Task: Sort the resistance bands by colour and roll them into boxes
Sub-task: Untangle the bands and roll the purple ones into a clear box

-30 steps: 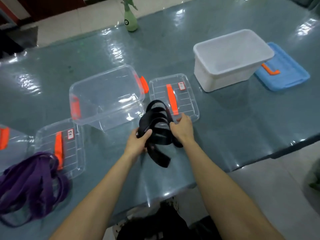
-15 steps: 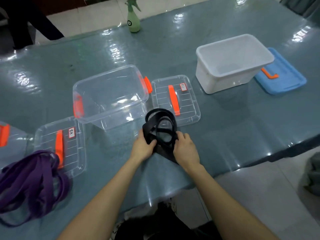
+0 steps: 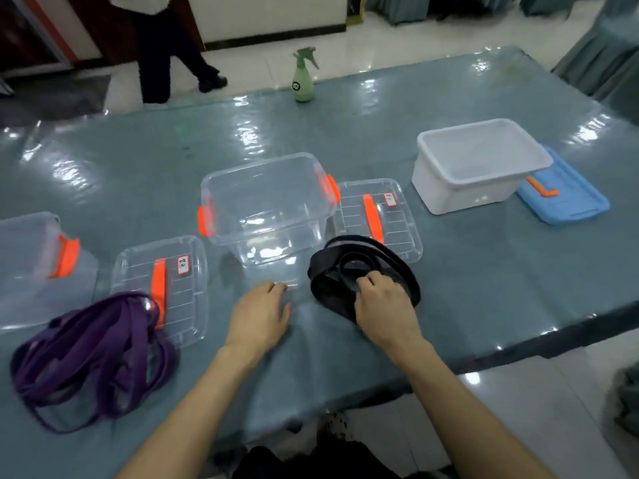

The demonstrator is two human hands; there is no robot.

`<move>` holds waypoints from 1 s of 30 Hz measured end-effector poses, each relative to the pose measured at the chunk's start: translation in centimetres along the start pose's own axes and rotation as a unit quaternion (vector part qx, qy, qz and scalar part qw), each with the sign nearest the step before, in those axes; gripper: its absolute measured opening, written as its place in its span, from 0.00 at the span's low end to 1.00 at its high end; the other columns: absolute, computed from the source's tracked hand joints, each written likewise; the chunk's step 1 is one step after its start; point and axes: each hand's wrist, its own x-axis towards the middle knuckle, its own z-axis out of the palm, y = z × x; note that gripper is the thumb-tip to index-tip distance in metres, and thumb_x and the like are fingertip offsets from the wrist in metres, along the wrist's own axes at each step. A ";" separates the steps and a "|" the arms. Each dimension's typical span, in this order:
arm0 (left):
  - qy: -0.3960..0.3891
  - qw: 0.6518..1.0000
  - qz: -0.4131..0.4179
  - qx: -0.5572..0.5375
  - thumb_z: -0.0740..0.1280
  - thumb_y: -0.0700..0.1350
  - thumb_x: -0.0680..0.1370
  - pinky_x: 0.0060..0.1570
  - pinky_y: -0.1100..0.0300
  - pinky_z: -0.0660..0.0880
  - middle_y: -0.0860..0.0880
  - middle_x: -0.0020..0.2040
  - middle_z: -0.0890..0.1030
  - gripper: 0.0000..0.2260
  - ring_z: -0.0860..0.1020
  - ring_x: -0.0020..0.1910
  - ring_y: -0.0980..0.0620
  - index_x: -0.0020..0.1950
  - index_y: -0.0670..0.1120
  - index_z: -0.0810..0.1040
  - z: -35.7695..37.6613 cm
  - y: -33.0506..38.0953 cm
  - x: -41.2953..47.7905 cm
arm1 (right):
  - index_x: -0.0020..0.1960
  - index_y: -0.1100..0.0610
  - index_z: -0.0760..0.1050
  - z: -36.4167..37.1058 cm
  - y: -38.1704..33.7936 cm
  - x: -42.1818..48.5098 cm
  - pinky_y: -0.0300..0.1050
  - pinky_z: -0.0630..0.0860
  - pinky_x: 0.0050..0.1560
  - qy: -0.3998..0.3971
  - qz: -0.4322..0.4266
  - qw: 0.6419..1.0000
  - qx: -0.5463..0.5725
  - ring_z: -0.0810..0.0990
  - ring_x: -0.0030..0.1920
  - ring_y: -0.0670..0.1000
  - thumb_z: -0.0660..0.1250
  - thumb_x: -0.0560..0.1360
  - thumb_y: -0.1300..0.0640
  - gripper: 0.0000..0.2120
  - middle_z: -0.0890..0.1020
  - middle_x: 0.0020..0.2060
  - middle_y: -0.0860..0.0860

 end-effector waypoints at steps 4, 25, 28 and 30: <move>0.051 0.995 0.027 0.087 0.72 0.49 0.80 0.51 0.45 0.79 0.45 0.52 0.83 0.10 0.83 0.52 0.38 0.59 0.46 0.83 -3.8 -5.8 -3.6 | 0.60 0.55 0.77 1.4 -9.2 0.7 0.52 0.72 0.57 -0.043 -0.130 0.990 -0.021 0.78 0.58 0.58 0.62 0.81 0.57 0.10 0.79 0.57 0.53; 0.144 0.957 -0.189 0.165 0.66 0.49 0.77 0.47 0.43 0.76 0.42 0.44 0.80 0.08 0.81 0.46 0.37 0.47 0.44 0.80 -16.0 -50.7 -30.3 | 0.54 0.58 0.78 4.8 -61.6 -3.2 0.56 0.73 0.55 -0.050 -0.396 0.917 -0.030 0.80 0.53 0.63 0.63 0.77 0.64 0.08 0.81 0.52 0.58; 0.140 0.947 -0.241 0.159 0.59 0.51 0.78 0.50 0.43 0.78 0.42 0.48 0.82 0.16 0.81 0.50 0.37 0.52 0.44 0.83 -16.3 -53.6 -32.3 | 0.55 0.58 0.77 5.4 -65.1 -2.5 0.54 0.72 0.56 -0.054 -0.419 0.906 -0.032 0.80 0.55 0.62 0.62 0.78 0.62 0.08 0.80 0.53 0.57; 0.142 0.937 -0.277 0.162 0.58 0.52 0.78 0.49 0.43 0.79 0.43 0.49 0.82 0.18 0.82 0.50 0.37 0.54 0.44 0.83 -16.0 -55.5 -33.9 | 0.57 0.58 0.77 6.4 -67.6 -2.0 0.54 0.73 0.58 -0.069 -0.428 0.901 -0.023 0.79 0.58 0.62 0.61 0.80 0.59 0.09 0.80 0.56 0.57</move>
